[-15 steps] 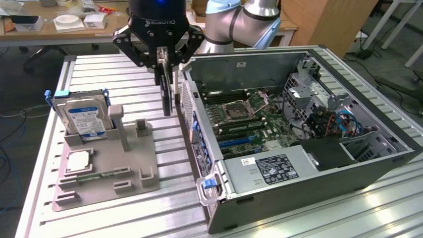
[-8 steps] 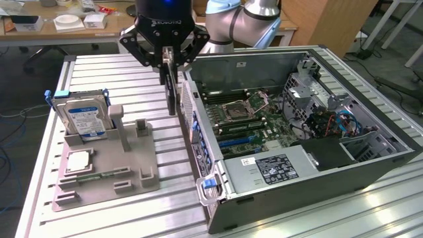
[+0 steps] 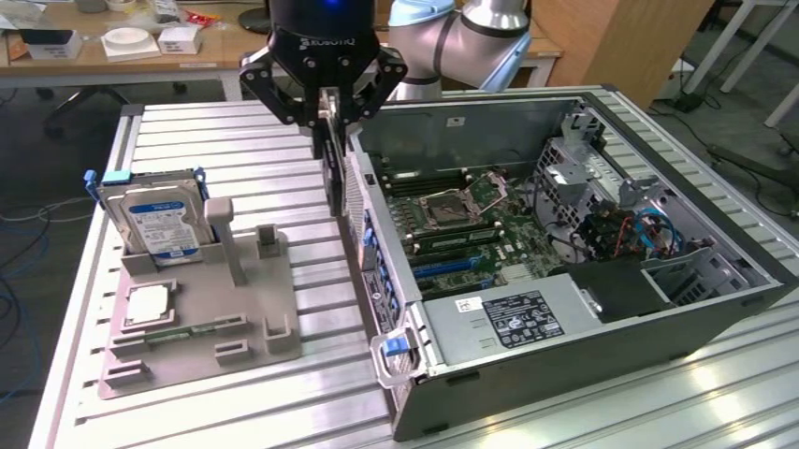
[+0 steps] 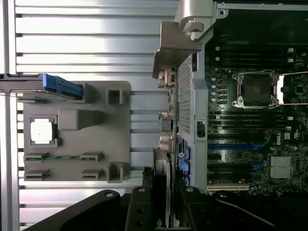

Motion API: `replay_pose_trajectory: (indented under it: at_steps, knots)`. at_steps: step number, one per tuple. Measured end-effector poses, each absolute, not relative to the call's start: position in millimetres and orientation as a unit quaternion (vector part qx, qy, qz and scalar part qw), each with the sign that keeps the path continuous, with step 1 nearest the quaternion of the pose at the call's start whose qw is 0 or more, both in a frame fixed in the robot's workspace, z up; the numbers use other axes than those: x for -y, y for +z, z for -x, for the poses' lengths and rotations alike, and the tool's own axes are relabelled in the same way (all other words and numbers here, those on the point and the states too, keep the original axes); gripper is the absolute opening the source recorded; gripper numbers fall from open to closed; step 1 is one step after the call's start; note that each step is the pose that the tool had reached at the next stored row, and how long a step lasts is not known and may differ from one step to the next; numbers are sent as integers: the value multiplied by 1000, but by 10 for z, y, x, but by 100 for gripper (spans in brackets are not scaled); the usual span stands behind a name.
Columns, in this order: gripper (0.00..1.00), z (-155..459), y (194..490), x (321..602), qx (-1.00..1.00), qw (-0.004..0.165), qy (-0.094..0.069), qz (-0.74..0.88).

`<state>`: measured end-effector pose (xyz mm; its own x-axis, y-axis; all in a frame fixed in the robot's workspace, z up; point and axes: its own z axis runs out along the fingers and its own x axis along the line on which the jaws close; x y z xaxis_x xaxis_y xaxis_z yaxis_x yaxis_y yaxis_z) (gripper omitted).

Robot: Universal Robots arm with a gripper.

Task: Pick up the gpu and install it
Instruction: 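Pick up the gpu and move the gpu toward the slot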

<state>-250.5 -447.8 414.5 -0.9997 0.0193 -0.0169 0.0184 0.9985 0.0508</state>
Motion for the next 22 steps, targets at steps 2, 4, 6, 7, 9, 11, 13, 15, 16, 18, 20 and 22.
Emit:
replay_pose_trajectory:
  at_steps: [2,4,6,7,9,11,13,15,16,18,20,22]
  knots:
    - [27,2481,4146,4478,-1000,9,25,-9]
    - [27,2458,4146,4478,-1000,9,25,-9]
    - [27,2434,4146,4478,-1000,9,25,-10]
    - [27,2421,4146,4478,-1000,9,25,-9]
    - [27,2397,4146,4478,-1000,9,25,-9]
    - [27,2374,4146,4478,-1000,9,25,-9]
    - [27,2351,4146,4478,-1000,9,25,-9]
    - [27,2328,4146,4478,-1000,9,25,-9]
    - [27,2317,4146,4478,-1000,9,25,-9]
    - [27,2294,4146,4478,-1000,9,25,-9]
    - [27,2273,4146,4478,-1000,9,25,-9]
    - [27,2251,4146,4478,-1000,9,25,-10]
